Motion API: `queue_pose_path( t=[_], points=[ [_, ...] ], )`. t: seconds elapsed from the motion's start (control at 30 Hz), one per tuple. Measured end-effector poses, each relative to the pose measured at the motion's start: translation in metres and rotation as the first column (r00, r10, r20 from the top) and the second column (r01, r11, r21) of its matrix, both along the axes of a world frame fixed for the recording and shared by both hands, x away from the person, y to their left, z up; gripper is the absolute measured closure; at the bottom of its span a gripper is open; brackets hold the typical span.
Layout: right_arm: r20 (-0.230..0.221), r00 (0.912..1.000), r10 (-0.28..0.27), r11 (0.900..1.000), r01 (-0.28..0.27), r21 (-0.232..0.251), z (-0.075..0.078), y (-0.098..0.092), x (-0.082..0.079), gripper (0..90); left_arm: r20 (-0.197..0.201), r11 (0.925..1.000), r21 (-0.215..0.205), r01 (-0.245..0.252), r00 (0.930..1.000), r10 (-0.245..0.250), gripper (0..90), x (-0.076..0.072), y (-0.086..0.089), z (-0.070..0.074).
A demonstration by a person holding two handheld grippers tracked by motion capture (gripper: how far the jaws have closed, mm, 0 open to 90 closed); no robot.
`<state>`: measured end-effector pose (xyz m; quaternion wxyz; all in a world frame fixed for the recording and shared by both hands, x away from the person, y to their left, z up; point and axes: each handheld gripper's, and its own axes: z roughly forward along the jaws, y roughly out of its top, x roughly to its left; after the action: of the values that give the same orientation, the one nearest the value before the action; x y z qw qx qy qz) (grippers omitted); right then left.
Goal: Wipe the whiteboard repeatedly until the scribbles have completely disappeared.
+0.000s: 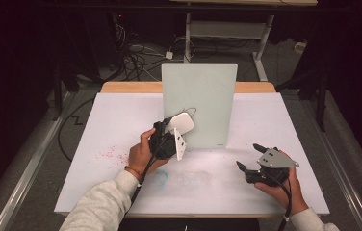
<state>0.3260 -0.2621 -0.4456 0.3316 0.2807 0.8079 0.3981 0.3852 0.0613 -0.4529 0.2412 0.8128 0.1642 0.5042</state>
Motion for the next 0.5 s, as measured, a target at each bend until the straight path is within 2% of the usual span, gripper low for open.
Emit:
queue_pose_path(
  t=[0.07, 0.2, 0.23, 0.3, 0.37, 0.5],
  points=[
    [0.0, 1.0, -0.001, 1.0, 0.001, -0.001, 0.0, 0.0, 0.0, 21.0, 0.011, 0.9995, 0.031, -0.007, 0.9999, 0.007, 29.1, -0.002, -0.004, -0.005],
    [-0.005, 1.0, 0.0, 1.0, 0.001, 0.002, -0.001, 0.0, 0.0, 21.0, 0.005, 0.9997, 0.026, -0.004, 1.0, 0.004, 29.1, -0.001, -0.006, -0.003],
    [-0.003, 1.0, -0.002, 1.0, 0.002, -0.001, -0.001, 0.0, 0.0, 21.0, -0.011, 0.9998, 0.018, 0.002, 0.9999, -0.002, 29.0, 0.0, -0.007, 0.001],
    [-0.004, 1.0, -0.002, 1.0, 0.002, 0.0, -0.001, 0.001, 0.0, 21.0, -0.009, 0.9999, 0.015, 0.005, 0.9999, -0.004, 29.0, 0.001, -0.008, 0.004],
    [-0.004, 1.0, -0.001, 1.0, 0.001, -0.003, -0.001, 0.001, 0.001, 21.0, -0.002, 1.0, -0.003, 0.006, 1.0, -0.006, 29.0, 0.006, -0.012, 0.015],
    [-0.004, 1.0, -0.001, 1.0, 0.001, -0.003, -0.001, 0.0, 0.001, 21.0, 0.019, 0.9999, -0.009, 0.01, 0.9998, -0.01, 29.0, 0.013, -0.022, 0.033]
  ],
)
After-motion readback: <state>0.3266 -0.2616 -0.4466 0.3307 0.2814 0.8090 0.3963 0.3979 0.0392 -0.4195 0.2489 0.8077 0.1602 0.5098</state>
